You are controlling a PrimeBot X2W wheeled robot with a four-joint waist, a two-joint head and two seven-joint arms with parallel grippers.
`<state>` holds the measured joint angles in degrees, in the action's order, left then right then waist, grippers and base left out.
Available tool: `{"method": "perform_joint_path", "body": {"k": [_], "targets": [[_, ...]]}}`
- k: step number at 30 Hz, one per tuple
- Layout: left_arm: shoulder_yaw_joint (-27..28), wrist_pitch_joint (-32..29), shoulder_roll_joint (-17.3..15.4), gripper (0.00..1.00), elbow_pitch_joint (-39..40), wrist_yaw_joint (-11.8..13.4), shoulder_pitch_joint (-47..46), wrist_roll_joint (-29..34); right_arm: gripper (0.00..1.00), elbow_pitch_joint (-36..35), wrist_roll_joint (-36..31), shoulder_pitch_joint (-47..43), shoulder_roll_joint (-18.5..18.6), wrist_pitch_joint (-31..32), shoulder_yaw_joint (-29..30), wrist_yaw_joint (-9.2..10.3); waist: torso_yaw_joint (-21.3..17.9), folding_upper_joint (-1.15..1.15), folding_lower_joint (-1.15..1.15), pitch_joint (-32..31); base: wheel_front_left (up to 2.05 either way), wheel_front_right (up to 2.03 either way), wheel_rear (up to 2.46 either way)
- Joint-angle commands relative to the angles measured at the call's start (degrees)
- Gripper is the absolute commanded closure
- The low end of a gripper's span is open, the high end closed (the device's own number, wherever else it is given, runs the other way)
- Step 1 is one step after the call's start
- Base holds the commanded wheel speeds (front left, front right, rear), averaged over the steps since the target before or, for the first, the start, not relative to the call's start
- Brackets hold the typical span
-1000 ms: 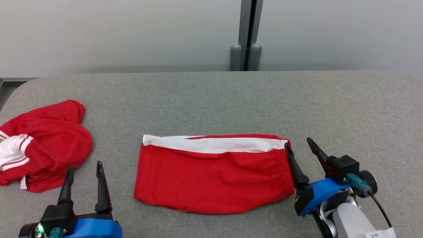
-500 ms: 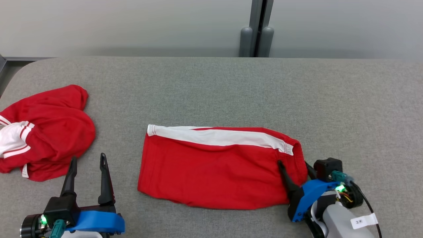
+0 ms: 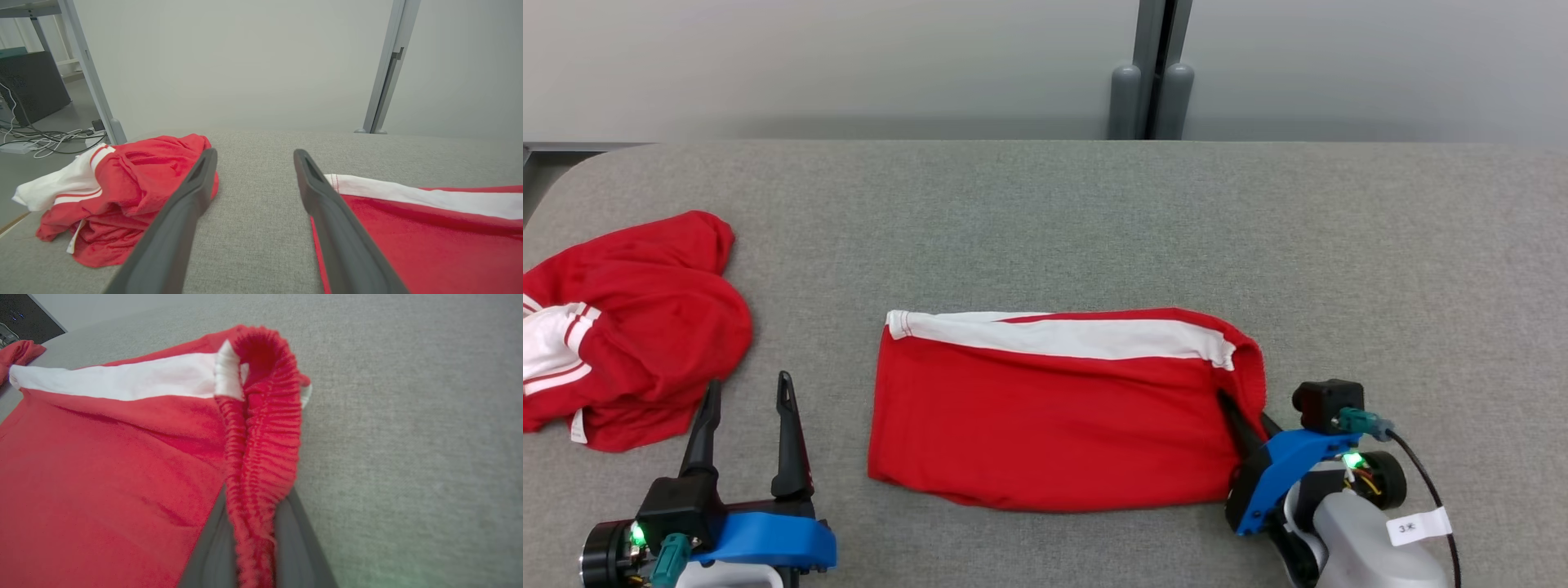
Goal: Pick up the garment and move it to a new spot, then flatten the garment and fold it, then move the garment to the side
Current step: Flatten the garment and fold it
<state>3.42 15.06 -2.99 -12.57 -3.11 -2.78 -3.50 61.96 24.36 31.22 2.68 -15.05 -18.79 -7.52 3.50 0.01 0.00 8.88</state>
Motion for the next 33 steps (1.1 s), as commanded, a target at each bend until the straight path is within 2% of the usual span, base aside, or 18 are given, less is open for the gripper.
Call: {"method": "perform_joint_path", "body": {"k": [1,5,12,18,23,30,33], "targets": [[0.61,0.16,0.11,0.0,0.06,0.01,-0.07,-0.15,1.0,-0.31,-0.11,0.65,1.57,-0.12,0.54,0.05,-0.48,-0.01,0.0,-0.25,0.0,0.0,0.0],[0.88,0.16,0.13,0.0,-0.04,-0.04,0.75,-0.2,1.0,-2.66,0.26,-1.15,4.21,-0.15,1.65,0.03,-1.32,-0.01,0.0,-1.03,0.0,0.0,0.0],[1.27,0.16,0.15,0.0,0.37,0.06,1.78,-0.49,1.0,-4.38,2.46,-2.5,11.88,0.1,0.95,0.03,-2.96,-0.01,0.0,-2.32,0.0,0.0,0.0],[0.66,0.16,0.14,0.0,0.53,0.4,2.22,-1.02,1.0,-6.71,5.55,-0.85,15.48,3.22,-0.68,0.03,-3.94,-0.01,0.0,-2.34,0.0,0.0,0.0],[0.45,0.16,0.15,0.0,0.42,0.63,2.15,-1.47,1.0,-10.37,7.29,0.5,14.24,4.01,-1.96,0.03,-4.3,-0.01,0.0,-2.18,0.0,0.0,0.0],[0.14,0.16,0.15,0.0,0.03,0.94,1.94,-1.88,1.0,-14.24,8.12,1.76,10.16,4.79,-3.55,0.02,-4.41,-0.01,0.0,-2.29,0.0,0.0,0.0],[-0.21,0.16,0.14,0.0,-0.05,1.08,1.83,-1.95,1.0,-15.19,8.18,1.9,7.16,5.46,-3.79,0.02,-4.28,-0.01,0.0,-2.38,0.0,0.0,0.0]]}}
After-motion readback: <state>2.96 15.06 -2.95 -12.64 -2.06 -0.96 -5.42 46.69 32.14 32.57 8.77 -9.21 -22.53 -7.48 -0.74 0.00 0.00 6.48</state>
